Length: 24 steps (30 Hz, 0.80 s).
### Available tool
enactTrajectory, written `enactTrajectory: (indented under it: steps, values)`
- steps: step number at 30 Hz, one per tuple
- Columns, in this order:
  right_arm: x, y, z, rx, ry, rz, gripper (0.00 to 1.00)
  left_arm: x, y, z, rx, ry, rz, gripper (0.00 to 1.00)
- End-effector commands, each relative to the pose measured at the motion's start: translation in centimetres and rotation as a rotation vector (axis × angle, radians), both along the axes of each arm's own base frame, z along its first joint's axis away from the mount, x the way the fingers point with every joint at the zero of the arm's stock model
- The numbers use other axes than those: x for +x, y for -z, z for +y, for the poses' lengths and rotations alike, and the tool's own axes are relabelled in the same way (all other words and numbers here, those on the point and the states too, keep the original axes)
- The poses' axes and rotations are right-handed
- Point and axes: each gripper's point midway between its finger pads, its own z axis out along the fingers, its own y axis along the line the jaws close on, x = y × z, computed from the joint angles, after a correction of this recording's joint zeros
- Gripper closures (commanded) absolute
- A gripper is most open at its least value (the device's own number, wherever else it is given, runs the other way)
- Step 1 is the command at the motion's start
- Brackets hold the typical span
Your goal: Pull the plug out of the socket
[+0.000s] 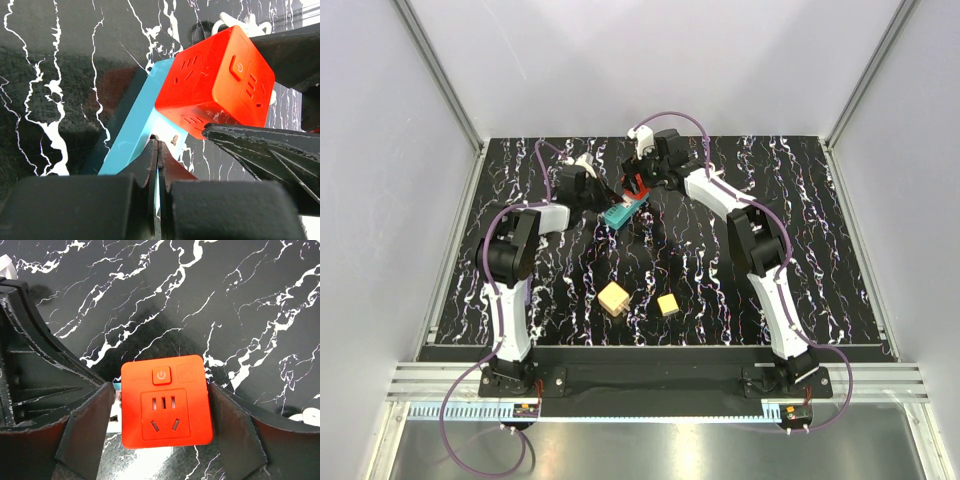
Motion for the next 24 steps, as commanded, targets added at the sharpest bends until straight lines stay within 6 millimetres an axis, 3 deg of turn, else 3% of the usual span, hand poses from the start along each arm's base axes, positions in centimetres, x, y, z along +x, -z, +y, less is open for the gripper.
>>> enactTrajectory:
  steps: [1,12,16,19,24]
  values:
    - [0.4,-1.2,0.9,-0.005,-0.026,-0.051,0.2,-1.1,3.9,0.8,0.088,-0.008,0.094,1.0]
    - [0.3,0.1,0.6,-0.046,-0.023,-0.02,0.22,-1.3,4.0,0.8,0.09,-0.004,0.093,1.0]
    - [0.4,-0.1,0.8,-0.037,-0.025,-0.018,0.28,-1.2,3.8,0.7,0.091,-0.001,0.09,1.0]
    - [0.5,-0.5,1.1,-0.024,-0.03,-0.02,0.39,-1.1,3.8,0.7,0.099,-0.006,0.094,1.0]
    - [0.8,-1.4,1.1,-0.023,-0.013,-0.039,0.66,-1.1,4.0,0.7,0.117,-0.02,0.103,1.0]
